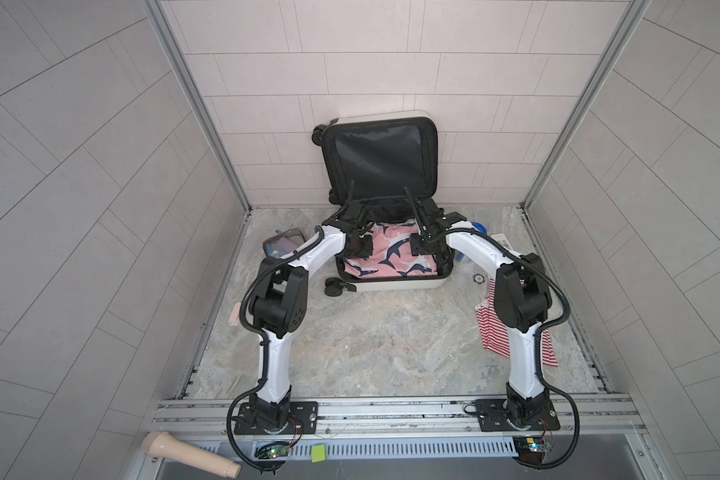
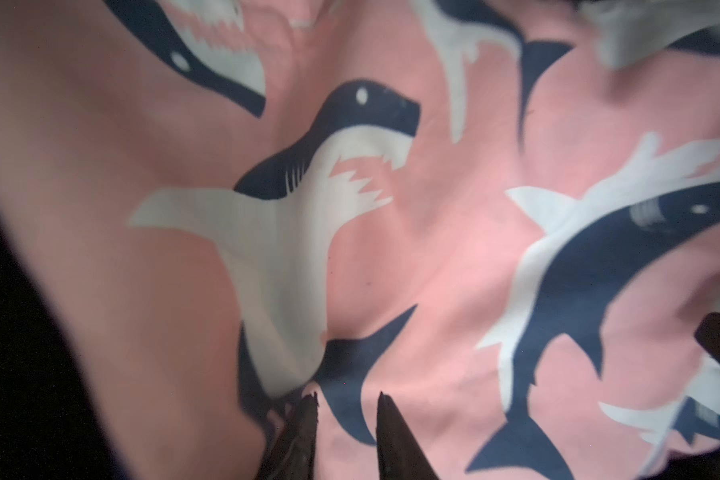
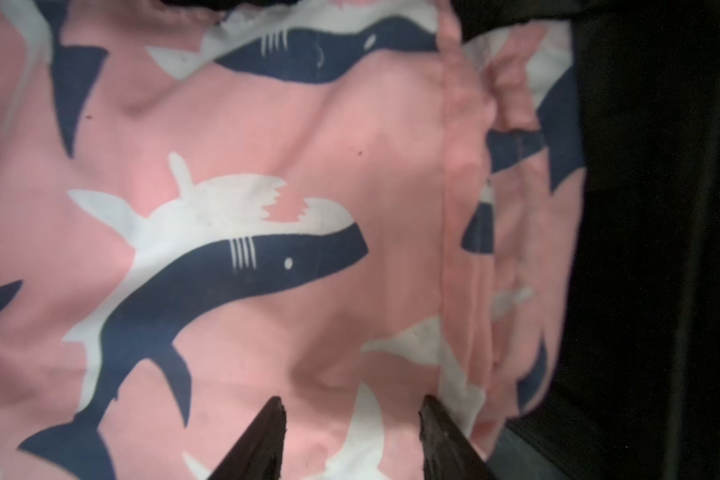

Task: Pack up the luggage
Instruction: 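Withdraw both grippers from the suitcase toward the red-and-white striped garment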

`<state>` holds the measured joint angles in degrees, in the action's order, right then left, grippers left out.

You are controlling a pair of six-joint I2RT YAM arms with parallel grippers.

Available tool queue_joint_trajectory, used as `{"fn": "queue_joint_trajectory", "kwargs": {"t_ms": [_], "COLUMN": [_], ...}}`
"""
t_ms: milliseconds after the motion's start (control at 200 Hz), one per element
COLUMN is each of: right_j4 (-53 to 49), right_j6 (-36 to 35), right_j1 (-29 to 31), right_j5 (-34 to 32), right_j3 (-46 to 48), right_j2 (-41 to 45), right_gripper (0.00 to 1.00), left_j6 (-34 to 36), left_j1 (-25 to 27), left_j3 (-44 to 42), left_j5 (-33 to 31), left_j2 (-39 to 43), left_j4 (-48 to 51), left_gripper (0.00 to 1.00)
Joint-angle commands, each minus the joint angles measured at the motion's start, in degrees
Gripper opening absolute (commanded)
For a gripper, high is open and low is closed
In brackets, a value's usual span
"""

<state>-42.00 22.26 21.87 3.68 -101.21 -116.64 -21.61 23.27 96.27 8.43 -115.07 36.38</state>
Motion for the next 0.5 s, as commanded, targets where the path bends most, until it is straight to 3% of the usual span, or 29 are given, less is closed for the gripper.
{"fn": "queue_joint_trajectory", "kwargs": {"t_ms": [0, 245, 495], "right_j4": [-1.3, -1.8, -3.5], "right_j6": [-1.6, -3.8, -2.9], "right_j1": [0.3, -0.1, -4.6], "right_j5": [0.5, -1.3, -4.5], "right_j3": [2.1, 15.3, 34.3], "right_j2": [9.3, 25.8, 42.3], "right_gripper": [0.55, 0.61, 0.70], "left_j6": [2.8, 5.1, 1.6], "left_j1": [-0.2, 0.4, 2.5], "left_j3": [-0.9, -8.4, -20.4], "left_j5": [2.9, 5.2, 8.0], "left_j2": [9.6, 25.7, 37.6], "left_j4": [0.0, -2.3, -8.3], "left_gripper": [0.33, 0.40, 0.49]}}
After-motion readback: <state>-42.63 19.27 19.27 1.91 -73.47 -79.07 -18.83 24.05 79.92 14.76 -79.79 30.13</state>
